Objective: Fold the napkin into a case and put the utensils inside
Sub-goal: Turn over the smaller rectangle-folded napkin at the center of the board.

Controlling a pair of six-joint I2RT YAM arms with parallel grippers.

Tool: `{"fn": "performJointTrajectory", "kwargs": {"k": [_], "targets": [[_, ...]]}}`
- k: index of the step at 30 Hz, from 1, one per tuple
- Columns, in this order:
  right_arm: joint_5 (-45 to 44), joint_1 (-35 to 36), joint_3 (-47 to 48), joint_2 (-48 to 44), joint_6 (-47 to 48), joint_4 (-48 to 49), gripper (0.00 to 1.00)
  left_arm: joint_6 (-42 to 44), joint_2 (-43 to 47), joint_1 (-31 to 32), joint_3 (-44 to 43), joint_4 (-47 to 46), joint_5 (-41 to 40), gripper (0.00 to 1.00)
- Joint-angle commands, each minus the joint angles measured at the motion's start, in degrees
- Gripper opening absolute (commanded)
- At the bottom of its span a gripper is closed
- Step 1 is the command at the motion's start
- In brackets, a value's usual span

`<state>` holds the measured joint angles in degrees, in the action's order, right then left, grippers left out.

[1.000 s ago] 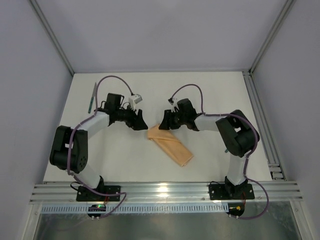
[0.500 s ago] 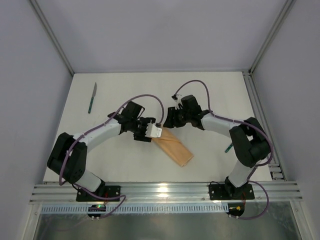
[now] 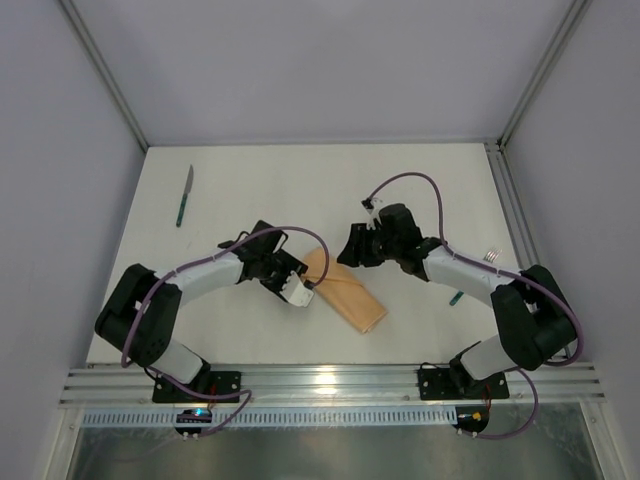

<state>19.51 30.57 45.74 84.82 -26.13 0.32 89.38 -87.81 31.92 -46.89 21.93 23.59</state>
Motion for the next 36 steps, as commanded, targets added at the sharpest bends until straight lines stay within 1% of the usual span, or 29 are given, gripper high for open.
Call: {"fn": "performJointTrajectory", "kwargs": {"k": [1, 5, 8, 9, 11, 17, 19, 20, 22, 23, 25, 26, 28, 29, 31, 32, 34, 36], "targets": [[-1.14, -0.16, -0.82, -2.99, -0.94, 0.12, 0.5, 0.97, 0.09, 0.69, 0.58, -4.8, 2.07, 0.55], [-1.66, -0.16, -1.96, -4.04, -0.59, 0.04, 0.49, 2.19, 0.62, 1.12, 0.49, -2.6, 1.89, 0.51], [-1.58, -0.07, -2.49, -4.22, -0.5, 0.03, 0.48, 2.02, 0.8, 2.53, -0.3, -1.55, 1.46, 0.45], [-1.58, -0.16, -2.67, -4.31, -0.5, 0.03, 0.48, 2.02, 0.71, 2.88, -0.83, -0.85, 1.28, 0.44], [-1.58, -0.07, -2.84, -4.48, -0.33, 0.04, 0.48, 1.67, 0.45, 4.02, -1.71, 0.39, 0.4, 0.44], [-1.31, -0.07, -3.19, -4.75, 0.29, 0.12, 0.48, 0.79, -0.87, 5.25, -1.0, -5.14, -2.06, 0.48], [-1.4, -0.07, -3.28, -4.92, 0.55, -1.63, 0.47, 0.44, -2.35, 5.26, -1.36, -6.37, -3.11, 0.47], [-1.4, -0.07, -3.37, -5.01, 0.55, -1.64, 0.48, 0.44, -2.8, 5.34, -1.44, -6.72, -3.46, 0.44], [-1.58, -0.16, -3.55, -5.45, 0.73, -1.72, 0.47, 0.53, -3.68, 5.34, -1.62, -6.99, -4.34, 0.41], [-1.58, -0.07, -3.64, -5.54, 0.82, -1.72, 0.47, 0.53, -4.29, 5.34, -1.62, -6.99, -4.69, 0.37], [-1.66, -0.07, -3.72, -5.98, 0.99, -1.81, 0.47, 0.62, -4.65, 5.34, -1.45, -6.56, -4.61, 0.33], [-1.93, -0.07, -3.81, -6.06, 1.08, -2.07, 0.47, 0.53, -4.65, 5.43, -1.27, -6.47, -4.0, 0.27], [-2.02, -0.07, -3.81, -5.98, 1.08, -1.99, 0.47, -0.08, -4.56, 5.52, -0.31, -7.08, -3.47, 0.21], [-2.1, -0.07, -3.9, -5.8, 0.99, -1.9, 0.47, -1.39, -4.39, 5.69, 0.13, -7.6, -3.47, 0.13], [-1.93, -0.07, -4.07, -5.54, 0.56, -1.37, 0.46, -3.59, -4.39, 6.04, 1.44, -10.93, -4.17, 0.02], [-1.84, -0.16, -4.16, -5.19, 0.38, -0.94, 0.46, -6.13, -4.39, 6.13, 2.06, -12.43, -4.61, 0.0], [-1.75, -0.07, -4.43, -4.93, -0.32, -0.67, 0.46, -8.86, -4.39, 6.31, 3.64, -16.81, -5.75, 0.0], [-1.67, -0.07, -4.78, -4.75, -0.76, 1.08, 0.44, -13.96, -4.21, 6.31, 5.05, -21.03, -7.15, 0.0]]}}
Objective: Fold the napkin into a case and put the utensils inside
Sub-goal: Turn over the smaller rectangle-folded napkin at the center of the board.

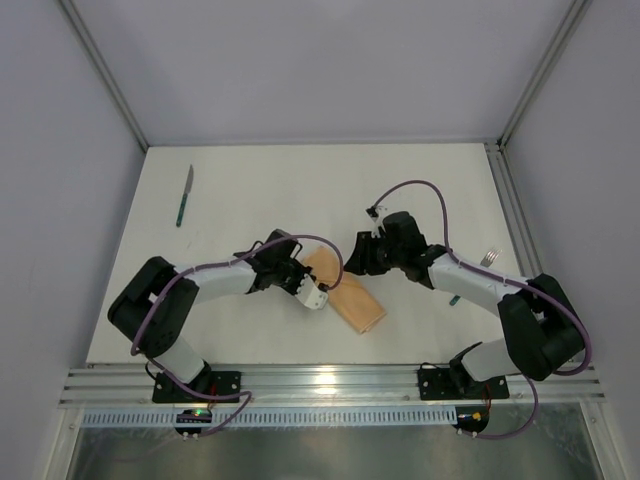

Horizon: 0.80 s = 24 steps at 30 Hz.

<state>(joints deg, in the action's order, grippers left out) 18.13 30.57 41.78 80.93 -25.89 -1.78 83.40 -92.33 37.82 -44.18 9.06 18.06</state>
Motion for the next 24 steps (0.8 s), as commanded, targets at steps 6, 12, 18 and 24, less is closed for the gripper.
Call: {"fn": "performJointTrajectory", "kwargs": {"k": [6, 12, 18, 24], "targets": [[-2.66, 3.26, -0.12, -0.77, -2.85, 3.28, 0.43, -16.7, 0.31, 0.41, 6.21, -22.16, -9.1, 0.0], [-2.66, 5.82, -1.0, 2.12, -7.06, 6.44, 0.38, -6.85, 1.02, 0.41, 7.89, -8.37, -4.53, 0.0], [-3.8, 6.0, -2.58, 5.29, -8.39, 7.41, 0.34, -9.83, 0.84, 0.41, 2.97, 4.18, -2.6, 0.2], [-4.59, 5.91, -3.54, 10.3, -8.65, 7.14, 0.17, -15.89, 3.47, 0.23, -1.43, 12.46, 1.61, 0.39]]}}
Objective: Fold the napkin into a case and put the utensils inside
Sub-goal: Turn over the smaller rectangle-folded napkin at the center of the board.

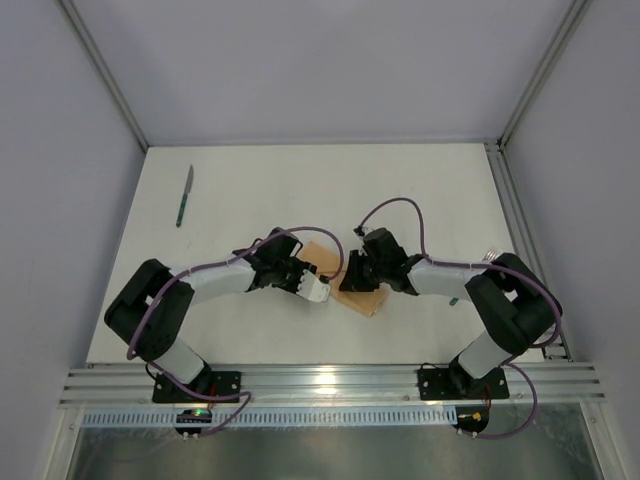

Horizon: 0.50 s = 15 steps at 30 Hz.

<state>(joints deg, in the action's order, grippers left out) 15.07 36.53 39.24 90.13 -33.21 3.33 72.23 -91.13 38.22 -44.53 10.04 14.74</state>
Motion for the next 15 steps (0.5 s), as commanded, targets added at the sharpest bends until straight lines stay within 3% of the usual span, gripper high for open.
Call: {"fn": "performJointTrajectory", "kwargs": {"k": [1, 9, 15], "targets": [[-1.62, -0.15, -1.53, 1.19, -1.76, 2.99, 0.15, -5.68, 2.88, -0.33, -2.04, 12.36, 5.99, 0.42], [-2.23, -0.15, 0.73, -0.2, 2.53, -0.69, 0.11, -12.63, 7.37, -1.66, -14.69, 31.16, 15.84, 0.52], [-13.02, -0.15, 12.66, -9.25, 9.47, -18.42, 0.28, -21.14, 7.2, -3.58, -24.44, 39.7, 21.11, 0.51]]}}
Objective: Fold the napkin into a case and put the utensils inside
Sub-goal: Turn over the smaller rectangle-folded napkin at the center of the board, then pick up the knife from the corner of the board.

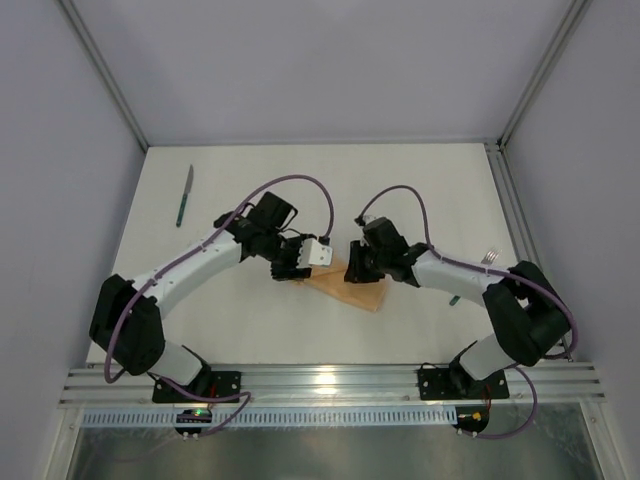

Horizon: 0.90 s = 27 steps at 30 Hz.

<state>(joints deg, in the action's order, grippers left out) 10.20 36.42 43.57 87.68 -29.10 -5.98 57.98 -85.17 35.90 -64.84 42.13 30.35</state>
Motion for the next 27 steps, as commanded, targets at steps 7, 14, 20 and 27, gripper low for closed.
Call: {"fn": "performJointTrajectory", "kwargs": {"k": [7, 14, 20, 27], "targets": [[-25.84, -7.58, 11.02, -22.79, 4.41, -17.24, 0.63, -39.68, 5.1, -22.07, -9.42, -9.42, -11.69, 0.68], [-34.45, -11.73, 1.01, -42.38, 3.44, -9.15, 0.99, -44.7, -11.31, -47.05, -19.87, -9.53, -16.02, 0.79], [-27.08, -11.99, -1.3, -44.71, 8.09, -5.18, 0.99, -42.16, -28.72, -50.49, -34.54, 0.58, -19.7, 0.77], [-21.54, -11.99, 1.69, -37.15, 11.43, -7.21, 0.96, -43.65, -43.14, -50.49, -49.22, 5.06, -26.39, 0.74]]}}
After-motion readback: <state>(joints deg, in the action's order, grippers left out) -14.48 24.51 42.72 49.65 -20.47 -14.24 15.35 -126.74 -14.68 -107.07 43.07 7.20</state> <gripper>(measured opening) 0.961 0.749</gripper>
